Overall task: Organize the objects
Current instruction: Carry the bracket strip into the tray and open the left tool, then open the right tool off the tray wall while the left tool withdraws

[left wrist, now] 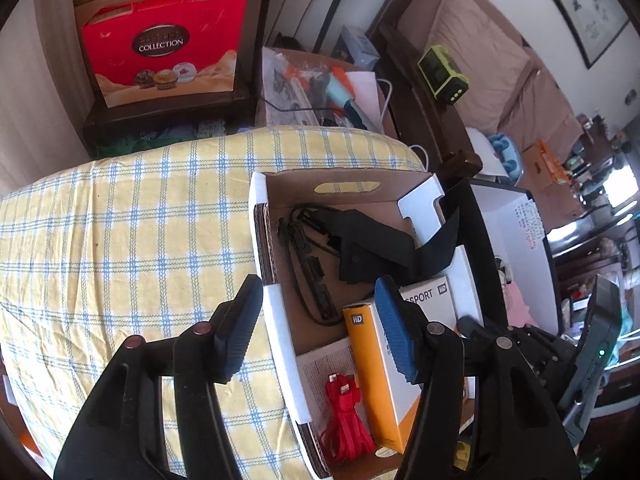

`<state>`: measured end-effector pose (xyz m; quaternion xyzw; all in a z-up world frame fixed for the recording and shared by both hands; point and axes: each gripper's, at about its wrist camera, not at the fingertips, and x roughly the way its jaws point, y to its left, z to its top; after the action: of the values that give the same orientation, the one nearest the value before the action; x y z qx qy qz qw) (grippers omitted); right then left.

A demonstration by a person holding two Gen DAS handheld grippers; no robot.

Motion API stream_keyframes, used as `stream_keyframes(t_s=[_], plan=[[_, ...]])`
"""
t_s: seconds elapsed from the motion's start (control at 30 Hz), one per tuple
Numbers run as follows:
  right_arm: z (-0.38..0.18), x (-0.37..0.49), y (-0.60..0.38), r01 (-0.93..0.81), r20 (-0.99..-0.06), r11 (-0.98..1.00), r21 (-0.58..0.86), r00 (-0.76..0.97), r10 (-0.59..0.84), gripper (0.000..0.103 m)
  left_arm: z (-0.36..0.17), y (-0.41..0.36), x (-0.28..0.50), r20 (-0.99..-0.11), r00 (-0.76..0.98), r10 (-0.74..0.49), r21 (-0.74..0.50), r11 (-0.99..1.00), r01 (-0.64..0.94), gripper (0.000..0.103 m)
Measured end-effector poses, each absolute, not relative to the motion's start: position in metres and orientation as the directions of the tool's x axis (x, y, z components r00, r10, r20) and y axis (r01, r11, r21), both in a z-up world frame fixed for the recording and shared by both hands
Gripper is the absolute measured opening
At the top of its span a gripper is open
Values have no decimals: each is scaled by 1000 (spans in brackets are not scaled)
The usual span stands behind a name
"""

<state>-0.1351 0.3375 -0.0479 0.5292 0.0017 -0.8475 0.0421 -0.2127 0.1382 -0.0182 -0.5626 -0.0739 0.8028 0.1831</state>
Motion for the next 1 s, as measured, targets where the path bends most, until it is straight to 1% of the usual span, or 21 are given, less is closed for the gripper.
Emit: stream_keyframes(t_s=[0.03,0.1,0.13,0.17,0.4,0.5,0.67,0.7,0.73,0.77,0.8,0.83,0.9,0.97,1.0], plan=[[-48,-135,337,73,-897,-996,42,-436,-70,13,-18,136,-210,-874,-295,386,-334,-919,-211,56],[-47,-135,338,71,-897,-997,44,-437,-71,13,-17,132,-204,-871,-296,391,-340,-916,-212,64],[-47,-134,338,69,-896,-997,45,-437,-71,13,-16,130,-200,-870,-305,389,-335,-917,-214,70],[-47,-134,338,69,-896,-997,45,-438,-71,13,-14,129,-197,-868,-315,384,-328,-919,-217,71],[-46,-132,337,70,-894,-997,32,-444,-60,13,-5,118,-175,-866,-371,336,-264,-936,-232,76],[-45,-130,336,68,-889,-998,13,-457,-43,28,1,111,-165,-857,-409,315,-235,-943,-235,76],[-42,-124,332,68,-880,-998,-1,-473,-31,30,5,101,-151,-847,-442,297,-213,-950,-229,78],[-41,-122,331,68,-877,-998,-9,-480,-25,33,5,99,-148,-844,-449,294,-209,-951,-229,79],[-39,-120,330,69,-873,-998,-15,-487,-20,42,6,98,-145,-842,-457,288,-201,-952,-230,82],[-37,-118,328,68,-868,-997,-21,-496,-15,48,7,97,-143,-840,-465,281,-191,-954,-231,83],[-34,-116,327,66,-863,-997,-26,-505,-11,56,6,96,-140,-838,-471,275,-182,-955,-233,83],[-31,-114,325,65,-857,-997,-28,-516,-9,59,6,96,-137,-837,-476,269,-174,-956,-235,85],[-26,-111,322,69,-847,-997,-24,-531,-16,61,6,93,-132,-836,-480,266,-171,-957,-233,89],[-21,-108,319,77,-840,-997,-12,-541,-32,67,4,89,-127,-834,-481,270,-176,-957,-232,93],[-19,-106,317,82,-837,-997,-6,-546,-40,73,3,87,-126,-835,-481,267,-175,-958,-228,94]])
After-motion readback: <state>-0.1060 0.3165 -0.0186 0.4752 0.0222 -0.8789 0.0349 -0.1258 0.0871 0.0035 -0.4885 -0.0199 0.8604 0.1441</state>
